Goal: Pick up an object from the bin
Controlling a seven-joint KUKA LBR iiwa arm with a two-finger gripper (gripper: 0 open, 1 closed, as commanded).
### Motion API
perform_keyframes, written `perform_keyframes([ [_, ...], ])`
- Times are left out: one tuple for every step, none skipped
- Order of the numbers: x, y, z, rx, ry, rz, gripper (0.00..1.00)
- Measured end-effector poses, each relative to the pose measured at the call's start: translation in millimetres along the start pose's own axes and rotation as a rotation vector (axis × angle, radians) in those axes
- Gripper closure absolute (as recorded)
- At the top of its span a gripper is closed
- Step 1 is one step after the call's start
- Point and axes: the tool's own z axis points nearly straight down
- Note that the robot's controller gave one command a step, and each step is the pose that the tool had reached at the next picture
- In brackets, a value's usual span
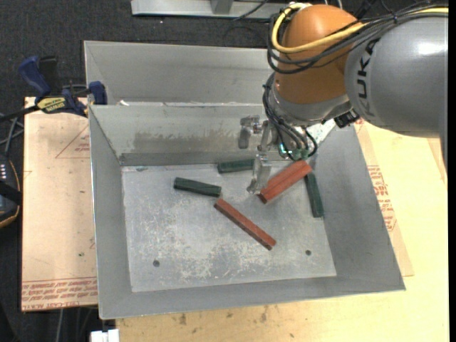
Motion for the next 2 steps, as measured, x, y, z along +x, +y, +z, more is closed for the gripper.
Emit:
perform_keyframes([
  [-1.6,0,-4,0.0,-0.008,0.001,0.0],
  [9.5,7,38,-0.001,-0.011,0.105,0.0],
])
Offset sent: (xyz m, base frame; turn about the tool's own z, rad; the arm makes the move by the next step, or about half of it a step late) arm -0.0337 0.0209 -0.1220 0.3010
